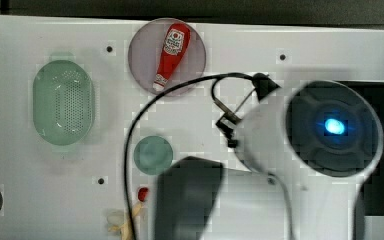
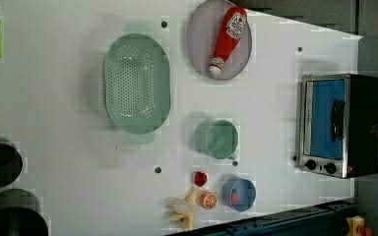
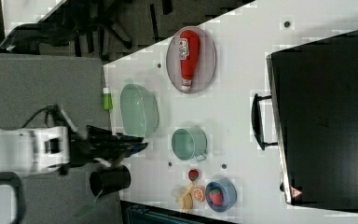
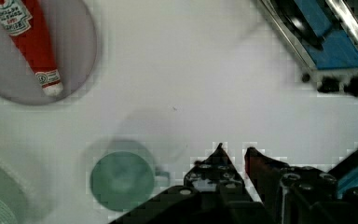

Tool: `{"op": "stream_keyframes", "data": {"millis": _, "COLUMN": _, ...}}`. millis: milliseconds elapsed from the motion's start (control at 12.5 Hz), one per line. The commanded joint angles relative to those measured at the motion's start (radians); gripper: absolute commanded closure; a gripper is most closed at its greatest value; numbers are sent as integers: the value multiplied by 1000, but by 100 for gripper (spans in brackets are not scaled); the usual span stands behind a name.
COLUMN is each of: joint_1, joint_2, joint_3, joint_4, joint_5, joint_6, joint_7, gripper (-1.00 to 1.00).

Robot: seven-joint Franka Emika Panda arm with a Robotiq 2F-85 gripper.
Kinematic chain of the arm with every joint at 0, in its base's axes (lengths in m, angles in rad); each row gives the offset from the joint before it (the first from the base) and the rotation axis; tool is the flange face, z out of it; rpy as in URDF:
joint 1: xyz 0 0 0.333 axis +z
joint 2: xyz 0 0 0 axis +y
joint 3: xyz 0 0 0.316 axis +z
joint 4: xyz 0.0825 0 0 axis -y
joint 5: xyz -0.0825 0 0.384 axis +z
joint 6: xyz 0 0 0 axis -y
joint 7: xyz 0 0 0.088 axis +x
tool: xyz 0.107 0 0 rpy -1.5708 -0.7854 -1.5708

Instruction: Flap open oven.

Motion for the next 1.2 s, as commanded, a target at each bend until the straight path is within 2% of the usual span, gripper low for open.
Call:
{"op": "stream_keyframes", "data": {"millis": 80, "joint_1": -45, "joint_2": -12, "joint_3": -103, "joint_4": -67, "joint_5": -6, "joint_6": 65, "joint_7": -401, "gripper": 65}}
{"op": "stream_keyframes", "data": {"millis": 640, "joint_1": -56, "joint_2": 115, "joint_3": -268, "joint_4": -156, "joint_5": -6, "joint_6": 382, "joint_7": -888, "gripper": 65}}
{"op": "stream_keyframes", "data": {"millis": 1200, "joint_1": -69, "joint_2": 292, "joint_3": -310, "joint_4": -197, "joint_5": -2, "joint_6": 591, "joint_7": -926, "gripper": 65}}
